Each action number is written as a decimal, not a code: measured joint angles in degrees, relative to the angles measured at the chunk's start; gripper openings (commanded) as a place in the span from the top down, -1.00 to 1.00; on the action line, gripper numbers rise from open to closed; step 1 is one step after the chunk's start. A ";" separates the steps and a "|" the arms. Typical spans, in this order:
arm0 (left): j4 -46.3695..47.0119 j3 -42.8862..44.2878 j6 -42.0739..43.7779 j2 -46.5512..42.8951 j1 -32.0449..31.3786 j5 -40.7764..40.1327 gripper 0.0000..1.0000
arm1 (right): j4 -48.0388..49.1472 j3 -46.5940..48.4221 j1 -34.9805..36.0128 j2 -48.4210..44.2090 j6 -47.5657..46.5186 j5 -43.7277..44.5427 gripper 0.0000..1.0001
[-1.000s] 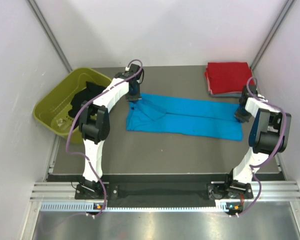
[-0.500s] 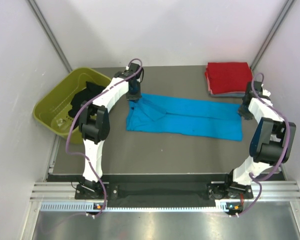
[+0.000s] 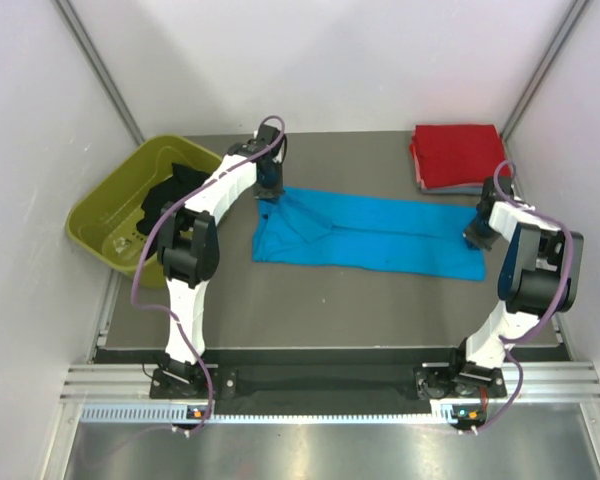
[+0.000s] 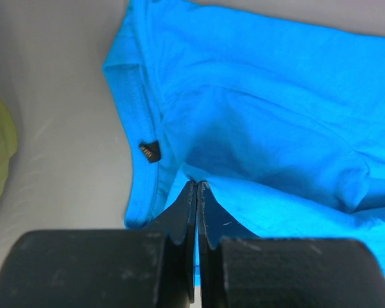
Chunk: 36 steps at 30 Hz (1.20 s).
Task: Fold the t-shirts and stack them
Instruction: Fold the tshirt
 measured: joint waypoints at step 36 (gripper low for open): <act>5.49 11.13 9.84 7.39 -0.02 5.66 0.43 | -0.92 -2.49 0.04 -4.48 -0.09 0.39 0.91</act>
